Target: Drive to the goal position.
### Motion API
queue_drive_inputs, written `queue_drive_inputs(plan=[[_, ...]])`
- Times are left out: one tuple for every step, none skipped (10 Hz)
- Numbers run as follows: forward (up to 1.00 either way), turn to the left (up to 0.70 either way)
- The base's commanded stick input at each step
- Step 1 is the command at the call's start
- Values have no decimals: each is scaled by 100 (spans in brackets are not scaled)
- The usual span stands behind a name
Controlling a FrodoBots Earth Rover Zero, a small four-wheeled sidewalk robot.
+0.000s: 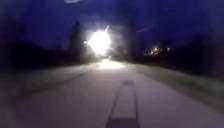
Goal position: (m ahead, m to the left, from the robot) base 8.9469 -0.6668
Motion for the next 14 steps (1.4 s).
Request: queue_drive_inputs(plan=[[100,0],[100,0],[100,0],[100,0],[100,0],[100,0],[100,0],[100,0],[100,0],[100,0],[100,0],[100,0],[100,0],[100,0]])
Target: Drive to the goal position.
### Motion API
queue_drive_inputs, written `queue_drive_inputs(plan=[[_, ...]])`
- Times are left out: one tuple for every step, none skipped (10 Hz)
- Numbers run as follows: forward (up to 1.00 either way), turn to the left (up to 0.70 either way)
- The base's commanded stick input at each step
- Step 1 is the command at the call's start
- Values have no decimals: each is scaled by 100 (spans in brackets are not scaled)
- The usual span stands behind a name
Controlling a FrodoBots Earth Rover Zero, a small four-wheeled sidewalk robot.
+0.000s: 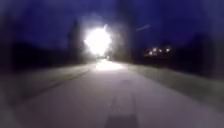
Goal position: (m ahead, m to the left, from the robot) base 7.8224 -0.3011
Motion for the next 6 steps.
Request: queue_drive_inputs(plan=[[100,0],[100,0],[100,4],[100,18],[100,34],[100,34]])
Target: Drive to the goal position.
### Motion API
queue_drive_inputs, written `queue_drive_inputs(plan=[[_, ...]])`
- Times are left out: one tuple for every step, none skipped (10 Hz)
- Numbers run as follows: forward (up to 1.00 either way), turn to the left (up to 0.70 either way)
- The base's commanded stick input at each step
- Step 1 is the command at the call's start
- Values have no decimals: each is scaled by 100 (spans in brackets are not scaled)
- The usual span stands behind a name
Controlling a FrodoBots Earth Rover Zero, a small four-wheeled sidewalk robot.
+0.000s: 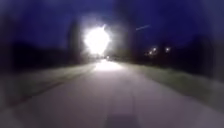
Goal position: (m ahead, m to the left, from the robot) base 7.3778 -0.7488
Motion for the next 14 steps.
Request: queue_drive_inputs(plan=[[100,23],[100,3],[100,3],[100,3],[100,3],[100,3],[100,2],[100,3],[100,3],[100,5],[100,11],[100,9],[100,3],[100,2]])
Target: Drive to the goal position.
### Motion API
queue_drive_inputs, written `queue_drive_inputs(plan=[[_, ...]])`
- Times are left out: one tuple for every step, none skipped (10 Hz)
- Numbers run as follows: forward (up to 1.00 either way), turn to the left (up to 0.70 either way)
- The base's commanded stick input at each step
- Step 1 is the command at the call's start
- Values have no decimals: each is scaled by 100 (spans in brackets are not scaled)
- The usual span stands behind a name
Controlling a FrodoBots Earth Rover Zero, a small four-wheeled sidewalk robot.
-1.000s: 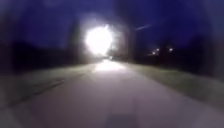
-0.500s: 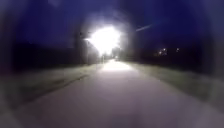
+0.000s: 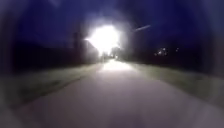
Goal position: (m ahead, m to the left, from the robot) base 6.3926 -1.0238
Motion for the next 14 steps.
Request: queue_drive_inputs(plan=[[100,2],[100,2],[100,0],[100,0],[100,0],[100,0],[100,0],[100,0],[100,0],[100,-1],[100,-7],[100,-15],[100,-9],[100,0]])
